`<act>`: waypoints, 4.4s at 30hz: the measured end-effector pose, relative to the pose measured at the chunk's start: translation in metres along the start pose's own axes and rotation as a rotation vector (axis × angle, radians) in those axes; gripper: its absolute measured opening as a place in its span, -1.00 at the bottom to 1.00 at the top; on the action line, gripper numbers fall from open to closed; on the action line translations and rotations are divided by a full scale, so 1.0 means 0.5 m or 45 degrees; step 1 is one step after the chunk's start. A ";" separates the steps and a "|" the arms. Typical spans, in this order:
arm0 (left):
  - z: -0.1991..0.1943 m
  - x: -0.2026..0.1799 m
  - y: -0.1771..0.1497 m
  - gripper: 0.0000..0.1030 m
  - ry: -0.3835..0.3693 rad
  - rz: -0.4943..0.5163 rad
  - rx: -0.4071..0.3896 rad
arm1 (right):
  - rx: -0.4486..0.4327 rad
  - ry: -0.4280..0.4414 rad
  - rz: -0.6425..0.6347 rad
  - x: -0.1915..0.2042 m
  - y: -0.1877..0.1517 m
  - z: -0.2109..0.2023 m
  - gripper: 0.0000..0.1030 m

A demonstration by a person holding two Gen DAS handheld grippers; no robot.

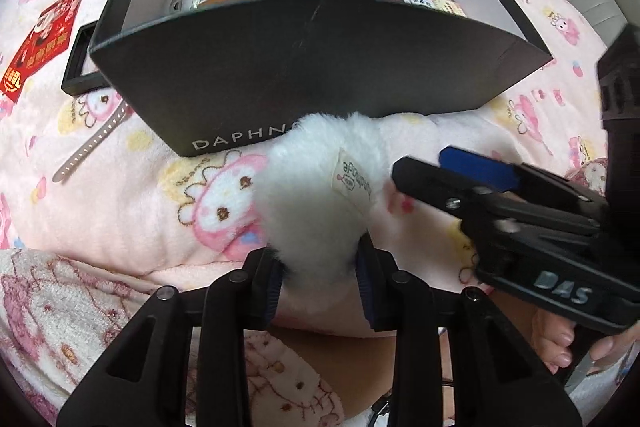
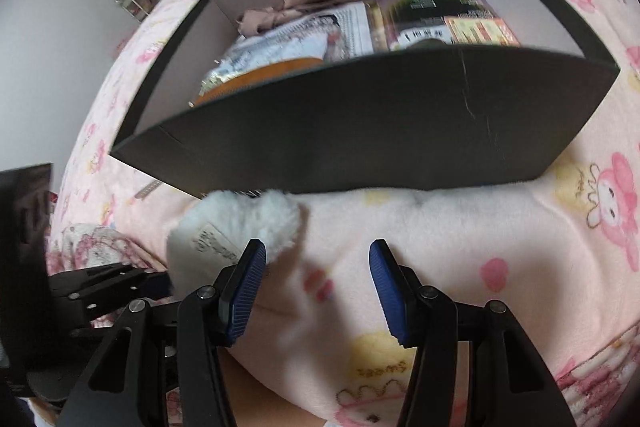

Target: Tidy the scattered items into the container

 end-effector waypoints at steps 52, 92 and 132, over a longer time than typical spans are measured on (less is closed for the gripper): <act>-0.022 0.067 0.085 -0.16 -0.366 -0.207 -0.082 | 0.128 -0.106 -0.017 0.003 -0.043 0.039 -0.15; 0.038 0.004 0.052 0.08 -0.510 -0.235 0.102 | 0.100 -0.094 -0.161 0.009 -0.049 -0.035 -0.39; 0.112 -0.123 0.004 0.00 -0.321 -0.096 0.094 | 0.117 0.051 0.086 -0.008 -0.078 0.018 -0.32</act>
Point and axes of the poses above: each gripper's, at about its wrist camera, not at the fingertips, and z roughly the way its jaws point, x to its left, y to its top, the point moved 5 cm from there along z, roughly the way its jaws point, and after that the axes turned 14 degrees about -z, right-handed, at the moved point
